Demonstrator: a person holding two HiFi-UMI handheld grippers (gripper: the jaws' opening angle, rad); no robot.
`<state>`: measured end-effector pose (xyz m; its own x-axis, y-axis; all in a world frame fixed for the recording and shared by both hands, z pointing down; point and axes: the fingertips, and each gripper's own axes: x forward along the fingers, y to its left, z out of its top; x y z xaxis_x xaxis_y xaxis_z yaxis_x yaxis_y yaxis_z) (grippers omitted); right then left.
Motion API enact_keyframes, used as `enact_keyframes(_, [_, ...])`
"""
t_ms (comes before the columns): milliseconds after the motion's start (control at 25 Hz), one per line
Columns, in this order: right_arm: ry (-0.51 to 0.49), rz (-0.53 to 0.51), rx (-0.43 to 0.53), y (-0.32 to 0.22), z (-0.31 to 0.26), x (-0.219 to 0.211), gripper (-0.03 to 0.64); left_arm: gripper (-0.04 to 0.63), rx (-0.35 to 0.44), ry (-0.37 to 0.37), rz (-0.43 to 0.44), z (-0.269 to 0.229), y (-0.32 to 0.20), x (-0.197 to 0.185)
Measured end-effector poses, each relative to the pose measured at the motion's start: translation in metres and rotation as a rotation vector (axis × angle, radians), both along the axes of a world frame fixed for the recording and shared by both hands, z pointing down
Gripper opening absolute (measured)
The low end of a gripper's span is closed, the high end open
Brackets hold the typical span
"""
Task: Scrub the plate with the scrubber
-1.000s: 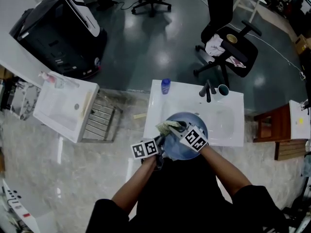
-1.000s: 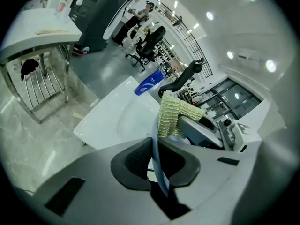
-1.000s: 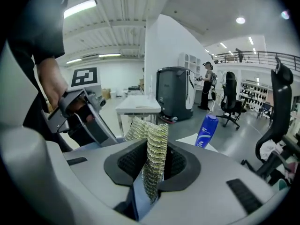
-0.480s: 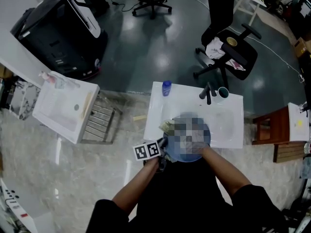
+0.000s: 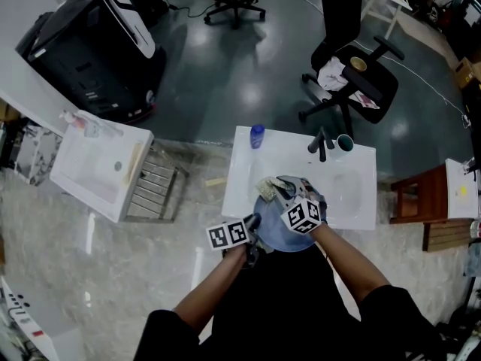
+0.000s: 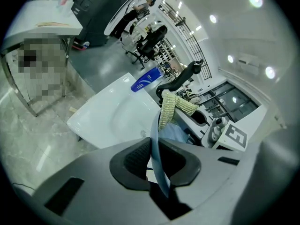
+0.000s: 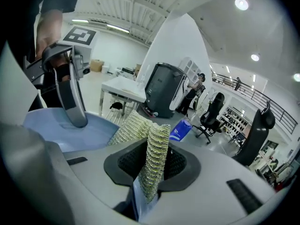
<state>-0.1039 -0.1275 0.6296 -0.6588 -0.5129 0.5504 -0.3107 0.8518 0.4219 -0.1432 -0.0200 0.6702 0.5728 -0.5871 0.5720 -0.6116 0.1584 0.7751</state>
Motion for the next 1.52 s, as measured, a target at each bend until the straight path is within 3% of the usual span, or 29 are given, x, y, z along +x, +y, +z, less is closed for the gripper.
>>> enact_keyframes(720, [0.098,0.12,0.034,-0.022,0.011,0.057,0.067,0.051,0.012,-0.002,-0.004,-0.003,0.0,0.002])
enact_keyframes(1520, [0.187,0.207,-0.022,-0.008,0.031,0.117,0.067,0.06,0.005,0.014,-0.078,0.006,0.002,-0.01])
